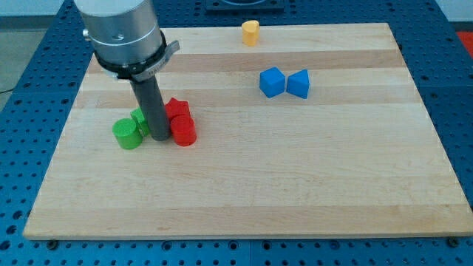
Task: Push the green star to the bottom right side of the yellow heart
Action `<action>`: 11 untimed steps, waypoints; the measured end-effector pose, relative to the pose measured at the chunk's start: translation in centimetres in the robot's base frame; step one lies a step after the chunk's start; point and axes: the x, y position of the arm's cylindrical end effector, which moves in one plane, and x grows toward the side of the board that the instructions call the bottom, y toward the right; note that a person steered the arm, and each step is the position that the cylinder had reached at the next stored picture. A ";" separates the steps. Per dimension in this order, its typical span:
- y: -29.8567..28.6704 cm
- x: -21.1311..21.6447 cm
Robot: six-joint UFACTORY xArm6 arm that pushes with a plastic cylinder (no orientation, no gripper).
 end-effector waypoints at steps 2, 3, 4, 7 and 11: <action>-3.3 -2.7; -5.7 -1.2; -8.2 -1.6; -5.7 -12.5; 2.6 -17.5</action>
